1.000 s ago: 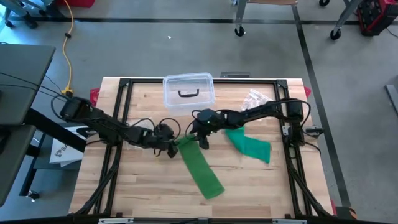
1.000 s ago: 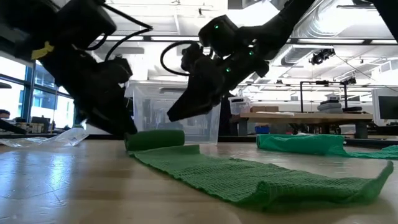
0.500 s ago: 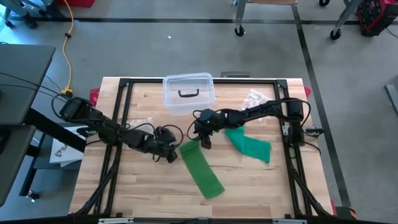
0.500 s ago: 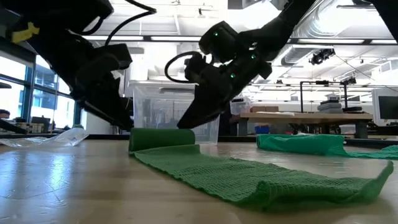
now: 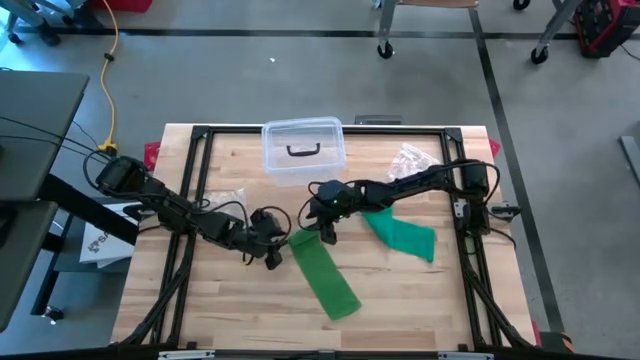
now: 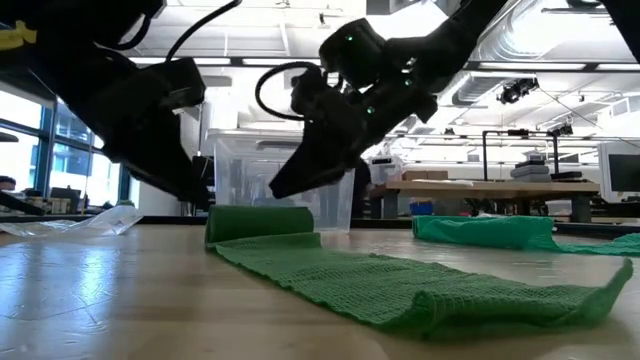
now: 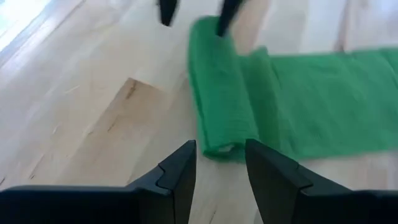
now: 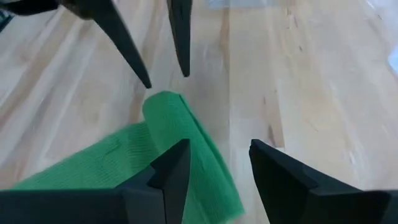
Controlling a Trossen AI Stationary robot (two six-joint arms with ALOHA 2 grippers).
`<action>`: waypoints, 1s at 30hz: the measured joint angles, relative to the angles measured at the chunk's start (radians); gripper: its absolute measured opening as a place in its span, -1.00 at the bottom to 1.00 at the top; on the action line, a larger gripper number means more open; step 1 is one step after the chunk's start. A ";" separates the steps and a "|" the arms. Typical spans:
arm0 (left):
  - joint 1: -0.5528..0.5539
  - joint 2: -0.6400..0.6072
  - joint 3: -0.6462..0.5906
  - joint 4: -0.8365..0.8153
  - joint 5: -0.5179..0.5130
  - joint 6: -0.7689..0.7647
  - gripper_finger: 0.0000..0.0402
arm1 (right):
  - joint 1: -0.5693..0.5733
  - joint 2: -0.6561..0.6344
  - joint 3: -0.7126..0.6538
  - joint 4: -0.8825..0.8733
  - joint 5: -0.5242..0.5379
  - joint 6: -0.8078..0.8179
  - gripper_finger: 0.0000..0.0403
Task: Roll bandage
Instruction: Roll the green bandage
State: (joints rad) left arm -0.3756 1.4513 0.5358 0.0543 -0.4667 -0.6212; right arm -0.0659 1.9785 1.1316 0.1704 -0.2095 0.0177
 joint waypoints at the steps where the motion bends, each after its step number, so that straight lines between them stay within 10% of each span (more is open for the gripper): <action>1: -0.001 0.000 0.000 -0.001 0.012 0.025 -0.35 | 0.001 -0.003 0.000 -0.008 0.003 0.000 -0.20; 30: 0.042 0.139 0.002 -0.005 -0.031 -0.013 -0.35 | -0.010 -0.053 -0.002 -0.365 0.088 -0.067 -0.20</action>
State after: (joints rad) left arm -0.3336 1.5902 0.5373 0.0496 -0.4974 -0.6342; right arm -0.0761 1.9250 1.1301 -0.1951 -0.1212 -0.0494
